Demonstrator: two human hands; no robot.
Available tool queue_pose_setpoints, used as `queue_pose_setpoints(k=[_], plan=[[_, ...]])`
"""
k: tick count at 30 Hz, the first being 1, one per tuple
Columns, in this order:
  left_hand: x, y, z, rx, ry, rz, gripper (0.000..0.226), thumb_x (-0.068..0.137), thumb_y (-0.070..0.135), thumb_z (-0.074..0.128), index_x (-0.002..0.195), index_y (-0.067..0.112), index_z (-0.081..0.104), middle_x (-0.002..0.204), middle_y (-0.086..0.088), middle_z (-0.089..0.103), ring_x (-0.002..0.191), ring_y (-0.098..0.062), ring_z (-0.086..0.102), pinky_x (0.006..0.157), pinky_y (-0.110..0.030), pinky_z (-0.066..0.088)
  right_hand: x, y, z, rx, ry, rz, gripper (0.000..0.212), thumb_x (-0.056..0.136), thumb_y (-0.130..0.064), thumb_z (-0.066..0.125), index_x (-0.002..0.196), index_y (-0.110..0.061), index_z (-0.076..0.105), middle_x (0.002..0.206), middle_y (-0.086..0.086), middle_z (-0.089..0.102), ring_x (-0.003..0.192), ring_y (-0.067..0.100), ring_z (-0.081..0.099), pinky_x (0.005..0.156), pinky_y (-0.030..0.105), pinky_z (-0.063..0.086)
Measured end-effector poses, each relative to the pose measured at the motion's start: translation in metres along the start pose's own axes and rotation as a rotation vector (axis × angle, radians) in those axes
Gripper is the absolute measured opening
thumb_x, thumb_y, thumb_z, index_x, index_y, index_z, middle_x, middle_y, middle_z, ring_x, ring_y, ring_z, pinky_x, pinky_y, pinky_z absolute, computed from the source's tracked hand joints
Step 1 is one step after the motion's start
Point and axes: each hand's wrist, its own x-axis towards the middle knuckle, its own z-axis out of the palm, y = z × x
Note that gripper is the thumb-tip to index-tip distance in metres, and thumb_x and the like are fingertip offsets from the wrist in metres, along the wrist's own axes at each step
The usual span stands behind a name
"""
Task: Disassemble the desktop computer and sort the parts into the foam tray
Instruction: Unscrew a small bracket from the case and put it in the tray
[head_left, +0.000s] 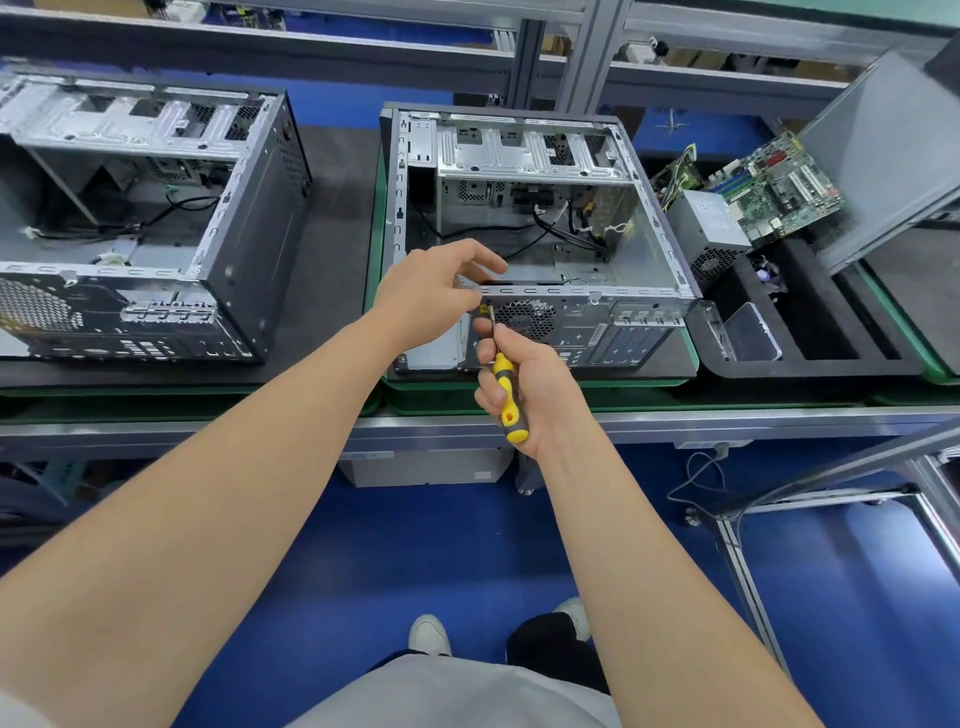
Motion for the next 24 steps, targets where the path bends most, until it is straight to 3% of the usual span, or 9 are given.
queue_pose_setpoints(k=[5,7,10,12,15,17,20,24], plan=[[0.001,-0.001,0.002,0.024,0.006,0.001,0.039,0.088,0.019,0.059,0.114,0.047,0.064,0.110,0.021,0.070,0.084,0.003,0.062,0.076,-0.031,0.053,-0.001,0.000,0.002,-0.486,0.212,-0.175,0.026,0.112,-0.023,0.048,0.113,-0.011,0.071,0.071,0.001,0.067,0.038,0.021,0.046,0.039,0.028,0.043],[0.001,0.000,0.003,0.046,0.016,0.013,0.035,0.088,0.025,0.062,0.115,0.048,0.064,0.110,0.023,0.069,0.084,0.001,0.063,0.074,-0.029,0.052,-0.004,-0.001,0.007,-0.786,0.344,-0.270,0.021,0.109,-0.026,0.052,0.107,-0.017,0.071,0.071,-0.002,0.073,0.043,0.020,0.056,0.044,0.028,0.046],[0.001,0.000,0.005,0.072,0.048,0.040,0.027,0.089,0.042,0.067,0.115,0.047,0.063,0.106,0.025,0.069,0.082,0.004,0.062,0.068,-0.022,0.045,-0.005,0.001,0.017,-1.458,0.597,-0.410,0.016,0.106,-0.033,0.052,0.108,-0.022,0.064,0.087,0.002,0.074,0.079,0.027,0.068,0.064,0.034,0.042],[0.001,0.000,0.006,0.083,0.068,0.051,0.027,0.088,0.048,0.069,0.115,0.047,0.063,0.104,0.026,0.068,0.082,0.006,0.059,0.066,-0.019,0.041,-0.004,0.006,0.021,-1.692,0.701,-0.465,0.015,0.106,-0.030,0.052,0.115,-0.021,0.060,0.095,0.008,0.073,0.088,0.035,0.068,0.068,0.037,0.037],[0.001,0.000,0.006,0.069,0.074,0.052,0.027,0.088,0.049,0.070,0.114,0.047,0.063,0.105,0.025,0.069,0.086,0.004,0.060,0.070,-0.023,0.042,-0.003,0.007,0.018,-1.604,0.676,-0.477,0.017,0.108,-0.033,0.050,0.112,-0.021,0.061,0.094,0.006,0.072,0.088,0.033,0.065,0.068,0.038,0.041],[0.001,0.000,0.006,0.065,0.077,0.050,0.027,0.087,0.048,0.071,0.113,0.047,0.063,0.103,0.025,0.068,0.086,0.008,0.058,0.071,-0.025,0.043,-0.004,0.003,0.011,-1.347,0.528,-0.462,0.018,0.107,-0.034,0.052,0.105,-0.021,0.064,0.084,0.000,0.074,0.076,0.027,0.065,0.065,0.036,0.047],[0.001,0.001,0.006,0.069,0.076,0.043,0.027,0.087,0.048,0.070,0.113,0.047,0.063,0.103,0.025,0.069,0.091,0.005,0.061,0.078,-0.029,0.050,-0.004,-0.007,0.001,-0.815,0.292,-0.289,0.019,0.108,-0.029,0.057,0.105,-0.013,0.067,0.071,-0.001,0.073,0.045,0.024,0.056,0.044,0.030,0.048],[0.002,0.002,0.005,0.063,0.061,0.040,0.026,0.088,0.047,0.070,0.113,0.046,0.065,0.108,0.023,0.071,0.098,-0.002,0.065,0.085,-0.036,0.055,-0.002,-0.016,-0.002,-0.516,0.157,-0.107,0.023,0.109,-0.028,0.057,0.113,-0.006,0.061,0.066,0.004,0.061,0.043,0.018,0.049,0.042,0.026,0.045]])
